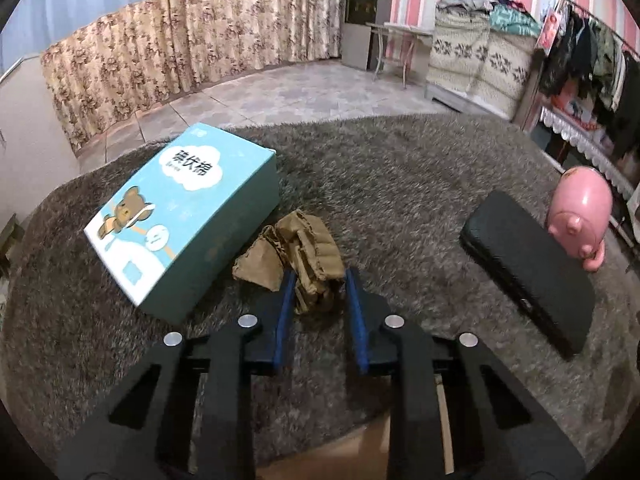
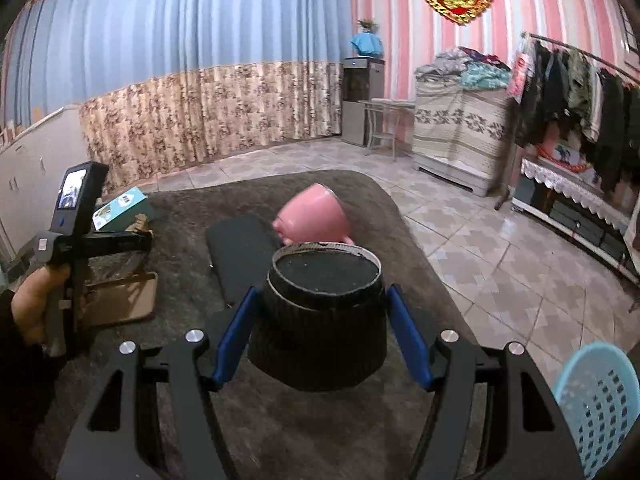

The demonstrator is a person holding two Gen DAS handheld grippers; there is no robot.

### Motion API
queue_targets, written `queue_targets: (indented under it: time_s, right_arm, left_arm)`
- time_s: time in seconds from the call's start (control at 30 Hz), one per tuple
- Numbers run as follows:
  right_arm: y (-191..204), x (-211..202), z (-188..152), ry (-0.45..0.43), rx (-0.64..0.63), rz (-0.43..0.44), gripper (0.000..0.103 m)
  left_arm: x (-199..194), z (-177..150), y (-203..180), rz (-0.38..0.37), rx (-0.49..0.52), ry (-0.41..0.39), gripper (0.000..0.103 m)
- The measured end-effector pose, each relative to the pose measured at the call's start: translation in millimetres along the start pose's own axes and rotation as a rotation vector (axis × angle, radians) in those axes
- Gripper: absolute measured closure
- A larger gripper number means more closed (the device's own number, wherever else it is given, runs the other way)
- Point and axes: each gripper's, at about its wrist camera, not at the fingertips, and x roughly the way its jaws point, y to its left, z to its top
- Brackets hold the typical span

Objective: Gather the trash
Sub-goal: 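Grasp the crumpled brown paper with the left gripper while the right gripper grasps the black cup, then carry the brown paper and black cup over the light-blue basket with both grippers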

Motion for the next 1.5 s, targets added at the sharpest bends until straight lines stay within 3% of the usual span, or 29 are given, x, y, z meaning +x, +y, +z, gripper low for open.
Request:
queue_targets:
  time_s: [0.33, 0.63, 0.9, 1.37, 1.5]
  right_arm:
    - [-48, -56, -22, -0.042, 0.071, -0.088, 0.037]
    - [-108, -109, -42, -0.077, 0.170, -0.206, 0.037]
    - [-169, -149, -59, -0.100, 0.254, -0.328, 0.037]
    - [-252, -182, -89, -0.108, 0.364, -0.453, 0.037]
    - [-273, -191, -100, -0.105, 0.396, -0.481, 0.037]
  left_arm:
    - [-95, -28, -65, -0.082, 0.068, -0.143, 0.079]
    - [-152, -78, -169, -0.272, 0.183, -0.175, 0.079]
    - [-168, -113, -247, -0.402, 0.279, -0.152, 0.079]
    - [-190, -141, -369, -0.600, 0.455, -0.197, 0.079]
    - [-185, -156, -413, -0.631, 0.520, -0.177, 0.079]
